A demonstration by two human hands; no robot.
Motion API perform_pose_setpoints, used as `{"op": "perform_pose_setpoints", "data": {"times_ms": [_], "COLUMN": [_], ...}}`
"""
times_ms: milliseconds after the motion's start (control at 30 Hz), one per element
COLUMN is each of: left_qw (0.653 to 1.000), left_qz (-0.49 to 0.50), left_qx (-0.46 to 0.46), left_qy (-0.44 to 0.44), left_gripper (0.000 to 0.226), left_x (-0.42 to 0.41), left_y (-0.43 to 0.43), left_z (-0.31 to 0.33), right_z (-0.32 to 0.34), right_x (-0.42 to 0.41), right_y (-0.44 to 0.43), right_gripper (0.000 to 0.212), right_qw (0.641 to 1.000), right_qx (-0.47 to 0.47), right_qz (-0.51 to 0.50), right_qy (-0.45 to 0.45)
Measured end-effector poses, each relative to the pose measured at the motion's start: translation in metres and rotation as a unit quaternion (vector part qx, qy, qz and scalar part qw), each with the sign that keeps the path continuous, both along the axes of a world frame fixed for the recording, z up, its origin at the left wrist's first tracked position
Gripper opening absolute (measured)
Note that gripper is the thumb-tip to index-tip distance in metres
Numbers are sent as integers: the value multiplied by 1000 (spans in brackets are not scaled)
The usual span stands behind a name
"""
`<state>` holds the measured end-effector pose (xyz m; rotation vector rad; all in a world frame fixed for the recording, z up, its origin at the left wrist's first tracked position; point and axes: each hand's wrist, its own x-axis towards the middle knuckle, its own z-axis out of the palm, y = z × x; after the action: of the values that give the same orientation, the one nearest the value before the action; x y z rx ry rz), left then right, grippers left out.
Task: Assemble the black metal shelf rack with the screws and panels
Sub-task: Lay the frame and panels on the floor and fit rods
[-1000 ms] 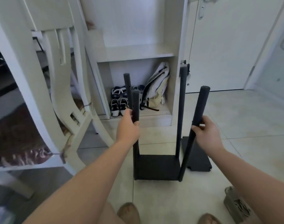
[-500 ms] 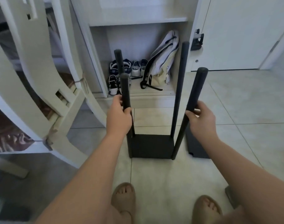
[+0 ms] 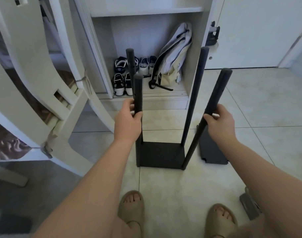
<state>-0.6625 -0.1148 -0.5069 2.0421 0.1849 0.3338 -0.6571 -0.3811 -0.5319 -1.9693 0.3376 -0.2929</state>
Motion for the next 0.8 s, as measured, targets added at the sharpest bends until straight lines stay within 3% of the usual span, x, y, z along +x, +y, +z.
{"op": "perform_pose_setpoints", "data": {"times_ms": [200, 300, 400, 600, 700, 800], "left_qw": [998, 984, 952, 866, 818, 793], "left_qz": [22, 62, 53, -236, -343, -396], "left_qx": [-51, -60, -16, 118, 168, 196], "left_qy": [30, 159, 300, 426, 430, 418], "left_gripper": [43, 72, 76, 41, 45, 59], "left_x": [-11, -20, -23, -25, -26, -21], "left_y": [-5, -9, -12, -65, -112, -156], "left_z": [-3, -9, -17, -32, -53, -84], "right_z": [2, 4, 2, -21, -39, -63], "right_x": [-11, -20, -30, -43, -42, -30], "right_y": [0, -11, -31, -82, -108, -133], "right_gripper": [40, 51, 56, 59, 61, 64], "right_qw": [1000, 999, 999, 984, 971, 953], "right_qx": [10, 7, -28, -129, -178, -219], "right_qz": [7, 7, 13, 47, 72, 104], "right_qy": [26, 38, 42, 112, 145, 183]}}
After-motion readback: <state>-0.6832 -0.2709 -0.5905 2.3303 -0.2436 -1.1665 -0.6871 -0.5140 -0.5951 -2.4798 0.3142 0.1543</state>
